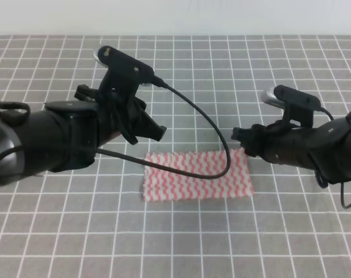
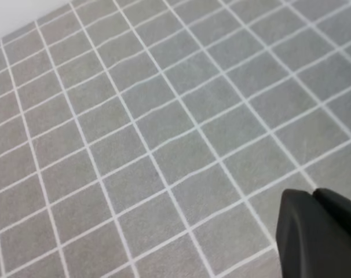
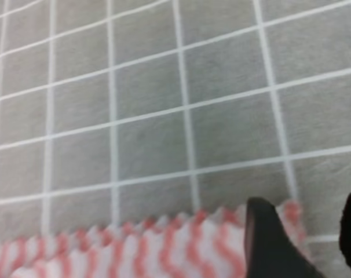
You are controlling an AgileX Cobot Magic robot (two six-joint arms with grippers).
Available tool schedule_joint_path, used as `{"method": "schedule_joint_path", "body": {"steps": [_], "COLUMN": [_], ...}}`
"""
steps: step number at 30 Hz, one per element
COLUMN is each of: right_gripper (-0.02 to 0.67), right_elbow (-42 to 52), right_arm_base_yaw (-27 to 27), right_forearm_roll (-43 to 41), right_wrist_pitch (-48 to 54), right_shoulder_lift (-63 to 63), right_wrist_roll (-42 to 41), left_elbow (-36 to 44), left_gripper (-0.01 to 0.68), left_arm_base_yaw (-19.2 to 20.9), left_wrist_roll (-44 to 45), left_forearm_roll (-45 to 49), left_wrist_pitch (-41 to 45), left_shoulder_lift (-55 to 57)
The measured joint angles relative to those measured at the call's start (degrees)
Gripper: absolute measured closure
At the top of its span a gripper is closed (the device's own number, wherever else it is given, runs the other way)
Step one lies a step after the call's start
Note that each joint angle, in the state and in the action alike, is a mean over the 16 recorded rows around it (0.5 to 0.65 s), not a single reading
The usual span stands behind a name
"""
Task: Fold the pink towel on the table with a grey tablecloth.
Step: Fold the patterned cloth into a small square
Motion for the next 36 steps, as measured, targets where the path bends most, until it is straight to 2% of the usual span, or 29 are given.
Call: {"method": "schedule_joint_path", "body": {"steps": [10, 14, 22, 36], "right_gripper": [0.614, 0.655, 0.664, 0.664], "right_elbow": [-0.05, -0.07, -0.07, -0.04], "right_arm_base_yaw": [0.01, 0.04, 0.01, 0.02], "right_forearm_roll": [-2.17, -3.20, -4.97, -6.41], "right_wrist_pitch": [7.07, 10.68, 15.78, 17.91], "right_shoulder_lift": [-2.50, -3.22, -4.28, -4.44], "right_wrist_roll": [-2.84, -3.47, -3.32, -3.13], "left_elbow": [4.00, 5.97, 7.83, 7.75], "left_gripper": [0.674, 0.674, 0.674, 0.675], "left_arm_base_yaw": [-0.03, -0.01, 0.01, 0.05], "left_wrist_roll": [-6.68, -8.62, -9.03, -5.48], "left_forearm_roll": [-0.15, -0.14, -0.10, 0.39], "left_wrist_pitch": [8.24, 11.39, 13.22, 8.80], "left_shoulder_lift": [-0.03, 1.21, 5.22, 7.17]}}
